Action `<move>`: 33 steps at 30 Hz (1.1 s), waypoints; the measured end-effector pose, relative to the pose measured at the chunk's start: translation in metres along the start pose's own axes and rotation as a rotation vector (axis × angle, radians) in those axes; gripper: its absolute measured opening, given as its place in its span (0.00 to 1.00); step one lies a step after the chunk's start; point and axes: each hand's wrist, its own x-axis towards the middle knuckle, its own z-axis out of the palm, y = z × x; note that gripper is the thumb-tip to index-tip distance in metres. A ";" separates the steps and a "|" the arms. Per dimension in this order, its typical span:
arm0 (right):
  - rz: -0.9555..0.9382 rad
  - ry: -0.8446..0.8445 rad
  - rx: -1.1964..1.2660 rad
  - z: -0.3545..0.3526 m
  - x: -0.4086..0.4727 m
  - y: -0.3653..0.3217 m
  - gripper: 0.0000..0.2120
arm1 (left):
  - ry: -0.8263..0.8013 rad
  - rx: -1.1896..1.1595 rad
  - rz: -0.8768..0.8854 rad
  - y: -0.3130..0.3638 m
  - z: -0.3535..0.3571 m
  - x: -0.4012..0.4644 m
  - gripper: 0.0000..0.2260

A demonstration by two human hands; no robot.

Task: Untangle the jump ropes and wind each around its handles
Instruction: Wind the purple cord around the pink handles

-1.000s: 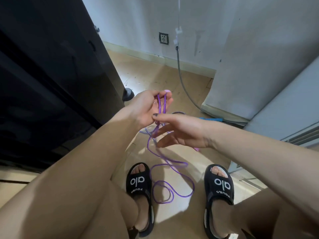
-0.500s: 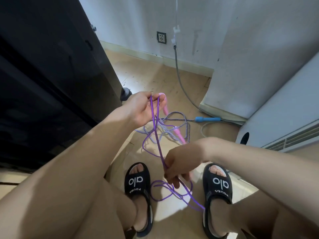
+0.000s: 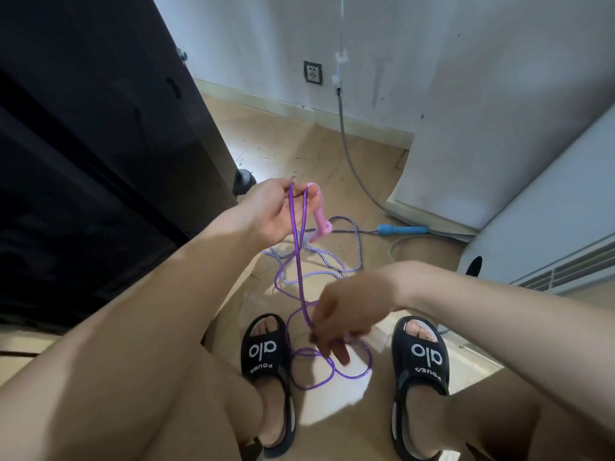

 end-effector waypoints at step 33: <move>-0.103 0.242 0.251 -0.005 0.003 -0.006 0.12 | -0.079 0.138 -0.007 -0.003 0.001 0.007 0.15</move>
